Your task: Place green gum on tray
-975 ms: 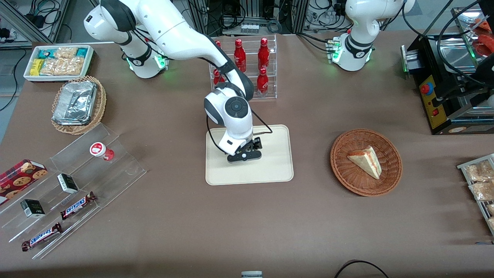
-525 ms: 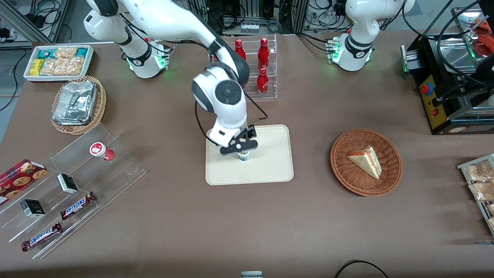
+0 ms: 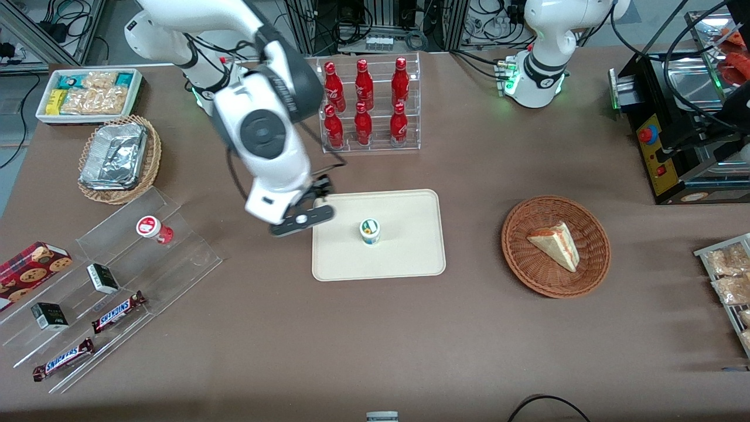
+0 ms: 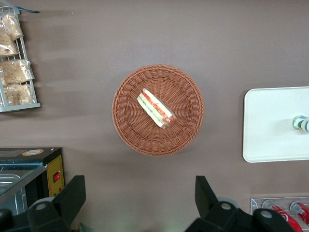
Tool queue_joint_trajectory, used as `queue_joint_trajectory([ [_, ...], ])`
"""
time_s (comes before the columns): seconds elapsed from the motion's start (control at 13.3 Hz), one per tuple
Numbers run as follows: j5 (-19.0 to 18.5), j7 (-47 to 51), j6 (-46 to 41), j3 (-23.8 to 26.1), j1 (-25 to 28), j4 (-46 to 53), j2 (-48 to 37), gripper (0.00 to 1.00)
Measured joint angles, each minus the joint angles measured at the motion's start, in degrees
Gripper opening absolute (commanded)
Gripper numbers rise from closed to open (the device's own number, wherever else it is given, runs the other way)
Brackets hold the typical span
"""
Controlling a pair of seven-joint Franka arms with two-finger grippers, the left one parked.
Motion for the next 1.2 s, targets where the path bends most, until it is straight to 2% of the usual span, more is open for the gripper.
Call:
queue_joint_trajectory([
  [0.22, 0.0, -5.0, -1.3, -0.1, -6.0, -0.4, -2.0, 1.00],
  [0.6, 0.0, -7.5, -1.5, 0.3, -19.1, -4.1, -5.7, 1.00],
  [0.9, 0.0, -8.2, -1.5, 2.8, -28.9, -7.6, -10.6, 1.00],
  [1.2, 0.0, -9.5, -3.9, 5.0, -35.2, -9.5, -17.0, 1.00],
])
